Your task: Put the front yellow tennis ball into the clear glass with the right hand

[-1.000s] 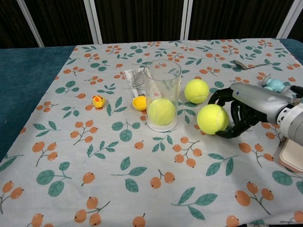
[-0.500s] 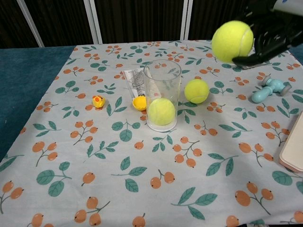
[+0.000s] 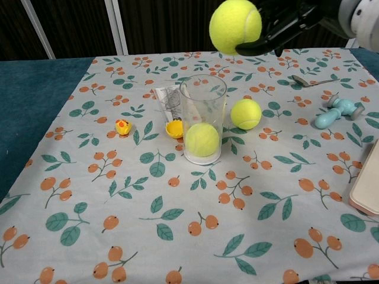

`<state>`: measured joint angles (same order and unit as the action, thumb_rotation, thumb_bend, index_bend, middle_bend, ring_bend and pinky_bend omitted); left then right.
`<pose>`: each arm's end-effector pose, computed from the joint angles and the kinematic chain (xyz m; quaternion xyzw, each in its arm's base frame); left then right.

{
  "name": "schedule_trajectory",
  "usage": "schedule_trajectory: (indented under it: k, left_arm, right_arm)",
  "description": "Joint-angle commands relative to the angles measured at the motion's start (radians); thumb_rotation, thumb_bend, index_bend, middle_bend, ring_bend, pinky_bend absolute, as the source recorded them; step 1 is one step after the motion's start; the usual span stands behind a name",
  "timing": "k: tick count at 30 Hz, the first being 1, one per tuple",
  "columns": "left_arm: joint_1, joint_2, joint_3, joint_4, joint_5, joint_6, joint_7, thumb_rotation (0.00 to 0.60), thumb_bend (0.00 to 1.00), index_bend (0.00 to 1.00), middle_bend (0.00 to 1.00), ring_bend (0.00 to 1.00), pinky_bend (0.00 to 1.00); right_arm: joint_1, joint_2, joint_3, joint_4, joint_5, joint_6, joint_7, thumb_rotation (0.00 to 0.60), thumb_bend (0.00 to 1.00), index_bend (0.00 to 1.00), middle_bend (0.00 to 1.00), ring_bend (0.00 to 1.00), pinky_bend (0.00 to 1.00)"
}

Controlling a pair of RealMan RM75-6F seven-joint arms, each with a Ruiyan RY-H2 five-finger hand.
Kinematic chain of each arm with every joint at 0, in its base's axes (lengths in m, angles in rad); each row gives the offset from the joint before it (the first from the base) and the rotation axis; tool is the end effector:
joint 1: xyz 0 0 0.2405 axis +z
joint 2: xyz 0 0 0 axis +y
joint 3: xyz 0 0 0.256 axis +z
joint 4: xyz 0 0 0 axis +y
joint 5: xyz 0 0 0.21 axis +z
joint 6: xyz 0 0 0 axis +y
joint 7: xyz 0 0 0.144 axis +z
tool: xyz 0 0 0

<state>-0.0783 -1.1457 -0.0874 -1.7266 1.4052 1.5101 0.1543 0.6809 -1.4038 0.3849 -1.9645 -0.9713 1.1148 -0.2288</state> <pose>-0.2953 0.1841 0.1536 -0.5598 -0.3933 -0.3818 0.6214 -0.0672 -0.3173 0.0600 0.5961 -0.5072 0.5331 0.3213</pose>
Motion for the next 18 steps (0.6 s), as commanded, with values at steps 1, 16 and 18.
schedule_trajectory:
  k: [1,16,18]
  left_arm:
    - [0.0,0.0,0.0,0.0,0.0,-0.001,-0.001,0.6,0.31,0.03,0.03,0.0,0.0]
    - [-0.001,0.003,-0.001,0.001,-0.002,-0.002,-0.006,0.6,0.31,0.03,0.03,0.0,0.0]
    - [0.0,0.003,-0.001,0.001,-0.002,-0.001,-0.006,0.6,0.31,0.03,0.03,0.0,0.0]
  right_arm:
    - [0.037,-0.042,0.0,0.031,0.004,-0.009,-0.016,0.6,0.33,0.59,0.52,0.61,0.58]
    - [0.117,-0.114,-0.036,0.106,0.036,-0.024,-0.094,0.6,0.25,0.48,0.45,0.57,0.57]
    - [0.121,-0.104,-0.051,0.1,0.047,-0.043,-0.101,0.6,0.19,0.35,0.35,0.5,0.54]
